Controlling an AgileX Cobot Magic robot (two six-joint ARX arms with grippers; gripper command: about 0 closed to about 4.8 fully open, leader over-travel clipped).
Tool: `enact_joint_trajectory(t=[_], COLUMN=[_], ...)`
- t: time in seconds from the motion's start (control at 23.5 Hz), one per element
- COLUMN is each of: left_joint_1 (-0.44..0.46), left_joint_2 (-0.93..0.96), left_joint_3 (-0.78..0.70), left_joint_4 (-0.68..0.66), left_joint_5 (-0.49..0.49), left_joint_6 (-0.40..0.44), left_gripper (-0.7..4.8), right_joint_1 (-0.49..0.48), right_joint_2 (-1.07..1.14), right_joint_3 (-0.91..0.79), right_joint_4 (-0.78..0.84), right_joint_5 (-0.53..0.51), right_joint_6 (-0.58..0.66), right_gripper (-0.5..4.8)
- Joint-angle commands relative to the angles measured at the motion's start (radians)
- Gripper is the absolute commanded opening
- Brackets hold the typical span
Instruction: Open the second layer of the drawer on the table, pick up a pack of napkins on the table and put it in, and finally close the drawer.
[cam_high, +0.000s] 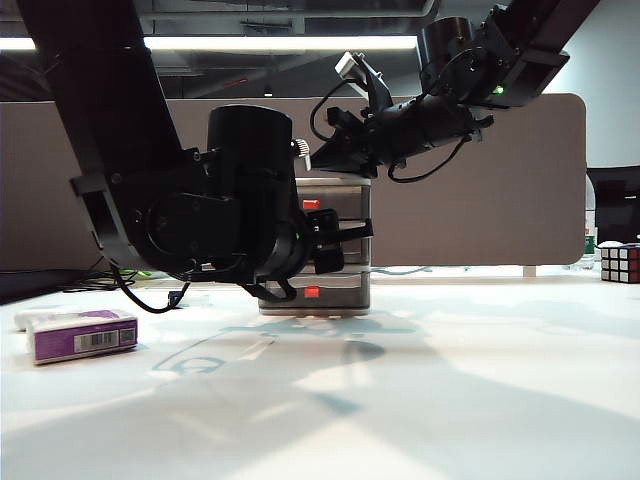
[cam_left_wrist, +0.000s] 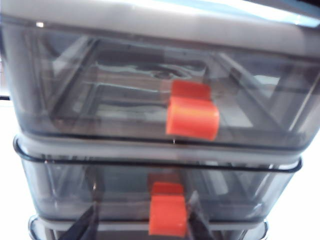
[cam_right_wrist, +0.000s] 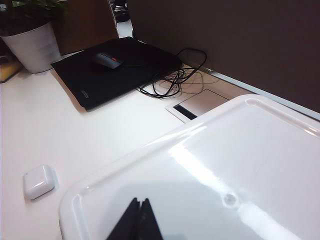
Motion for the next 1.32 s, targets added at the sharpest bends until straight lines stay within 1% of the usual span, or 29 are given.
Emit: enact_joint_trajectory(t=[0.04,0.21,0.64,0.68,0.72,0.81,1.23,1.32], left_joint_1=[0.002,0.002,0.002,0.002,0.002,0.002,0.002,0.002], left_joint_2=[0.002,0.002,0.002,0.002,0.002,0.002,0.002,0.002], left_joint_3=[0.028,0.075,0.082,0.082,0.082,0.082,0.082,0.082], left_joint_4=[-0.028,-0.096,-0.143,-0.145,-0.145,-0.145,-0.143,-0.137], left_joint_5=[0.026,0.026,0.021,0.021,0.021,0.021,0.022,0.022], left_joint_6=[0.005,0.005,0.008,0.008,0.008,0.008,0.008,0.008], left_gripper=[2.1,2.1,2.03,1.88,1.53,1.11,1.11,1.26], right_joint_1=[0.001,0.001,0.001,0.001,0.001,0.001,0.001,0.001], right_joint_2=[-0.003,-0.003,-0.003,-0.003,-0.003,-0.003,-0.003,-0.003], right_joint_3=[-0.002,-0.002,-0.002,-0.002,-0.002,-0.002,-0.002,-0.002], right_joint_4=[-0.024,-0.032,-0.05,-0.054,-0.056,-0.065,-0.077,-0.077], right_joint_5=[0.002,0.002,0.002,0.002,0.002,0.002,0.002,0.002], right_joint_6=[0.0,0.0,-0.006,-0.008,-0.008,-0.02,-0.03,-0.03], right_gripper=[-0.05,-0.05,-0.05,-0.05,-0.05,-0.05,-0.05,-0.05])
